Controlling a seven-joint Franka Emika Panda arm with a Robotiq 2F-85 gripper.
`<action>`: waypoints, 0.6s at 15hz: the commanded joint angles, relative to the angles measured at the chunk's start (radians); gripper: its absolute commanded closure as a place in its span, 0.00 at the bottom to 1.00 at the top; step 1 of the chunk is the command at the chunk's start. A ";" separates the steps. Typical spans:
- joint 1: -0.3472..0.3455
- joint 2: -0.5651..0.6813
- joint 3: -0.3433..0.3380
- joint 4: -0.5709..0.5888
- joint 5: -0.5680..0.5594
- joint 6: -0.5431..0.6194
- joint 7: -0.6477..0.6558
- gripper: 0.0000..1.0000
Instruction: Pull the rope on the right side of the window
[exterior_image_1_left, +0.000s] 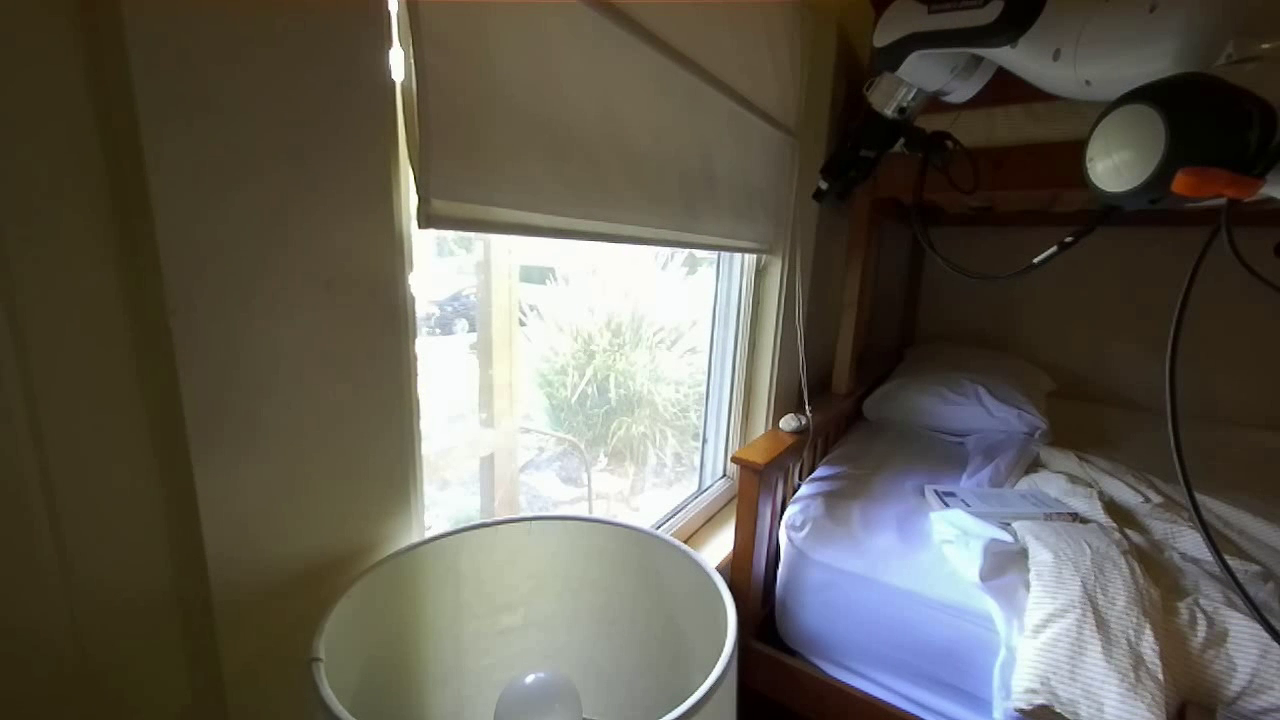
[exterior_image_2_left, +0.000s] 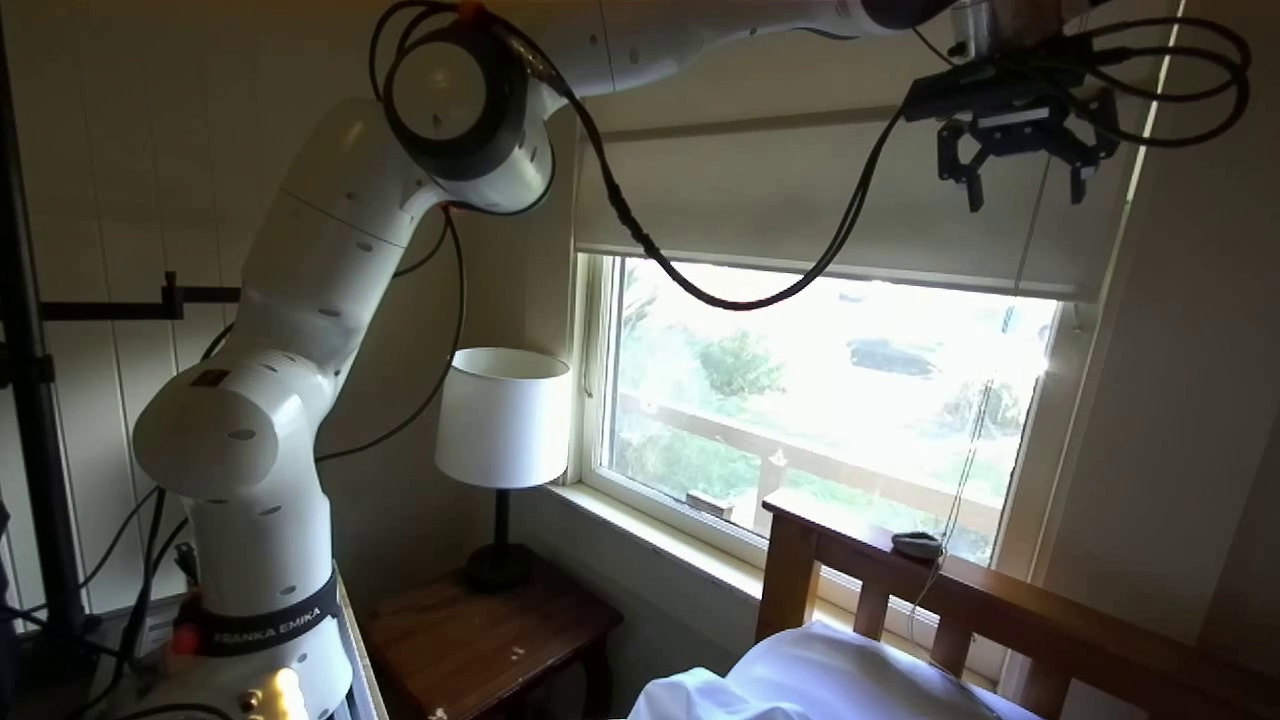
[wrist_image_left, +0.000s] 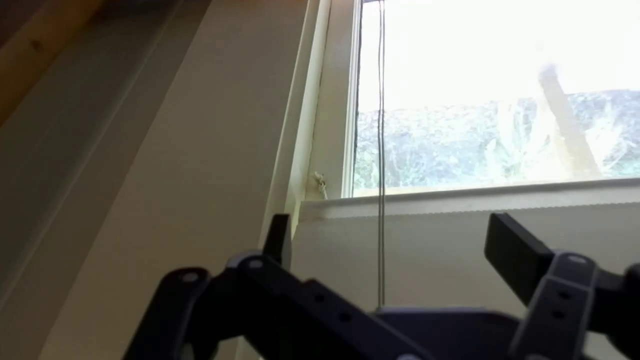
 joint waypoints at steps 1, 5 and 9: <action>-0.017 0.026 0.025 0.031 0.066 0.019 0.018 0.00; -0.001 0.010 0.015 0.001 0.037 0.012 0.009 0.00; -0.007 0.014 0.021 0.004 0.061 0.026 0.020 0.00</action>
